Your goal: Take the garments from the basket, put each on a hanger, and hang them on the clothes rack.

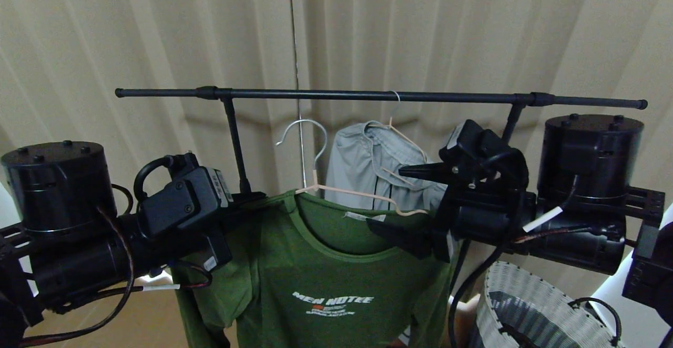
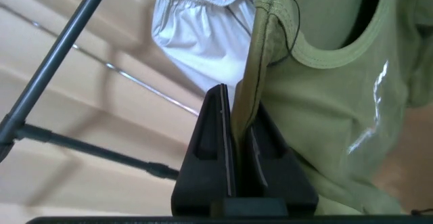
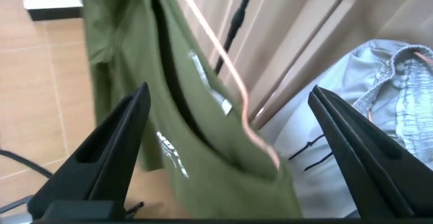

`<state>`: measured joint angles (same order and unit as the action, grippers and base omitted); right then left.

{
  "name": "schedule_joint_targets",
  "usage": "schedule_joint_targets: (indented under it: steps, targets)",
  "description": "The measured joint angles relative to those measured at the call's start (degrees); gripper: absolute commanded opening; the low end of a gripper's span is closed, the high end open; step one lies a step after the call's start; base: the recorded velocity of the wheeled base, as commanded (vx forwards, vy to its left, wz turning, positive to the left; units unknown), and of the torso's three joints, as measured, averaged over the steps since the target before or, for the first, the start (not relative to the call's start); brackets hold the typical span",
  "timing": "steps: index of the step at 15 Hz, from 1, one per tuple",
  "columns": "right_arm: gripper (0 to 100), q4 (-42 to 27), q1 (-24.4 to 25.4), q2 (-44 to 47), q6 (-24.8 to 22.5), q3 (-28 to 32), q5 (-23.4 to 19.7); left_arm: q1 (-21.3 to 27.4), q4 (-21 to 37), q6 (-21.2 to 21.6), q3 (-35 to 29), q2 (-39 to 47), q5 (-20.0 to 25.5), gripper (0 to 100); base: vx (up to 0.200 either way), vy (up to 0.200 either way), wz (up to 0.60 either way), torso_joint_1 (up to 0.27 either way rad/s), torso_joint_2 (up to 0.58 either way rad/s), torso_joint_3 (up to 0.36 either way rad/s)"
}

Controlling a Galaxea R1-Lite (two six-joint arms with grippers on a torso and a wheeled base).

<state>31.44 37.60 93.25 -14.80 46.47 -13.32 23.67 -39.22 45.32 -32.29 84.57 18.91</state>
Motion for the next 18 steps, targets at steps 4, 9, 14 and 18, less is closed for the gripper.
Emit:
schedule_joint_targets:
  steps: [4,9,14,18]
  targets:
    - [100,0.12,0.5,3.25,-0.88,2.18,2.11,0.66,0.02,-0.15,-0.11,-0.56,0.02,0,0.0,0.0,0.0,0.0,0.0,0.0]
    - [0,0.22,1.04,4.46,-2.06,2.56,2.62,1.24,0.0,-1.34,-0.01,-1.05,0.0,0,0.0,0.0,0.0,0.0,0.0,0.0]
    - [0,0.66,1.07,4.55,-2.0,2.56,2.62,1.44,0.0,-1.48,0.05,-1.35,-0.06,0,0.0,0.0,0.0,0.0,0.0,0.0]
    - [0,1.02,1.05,4.46,-1.91,2.47,2.6,1.46,0.0,-2.17,0.49,-1.33,-0.11,0,0.0,0.0,0.0,0.0,0.0,0.0]
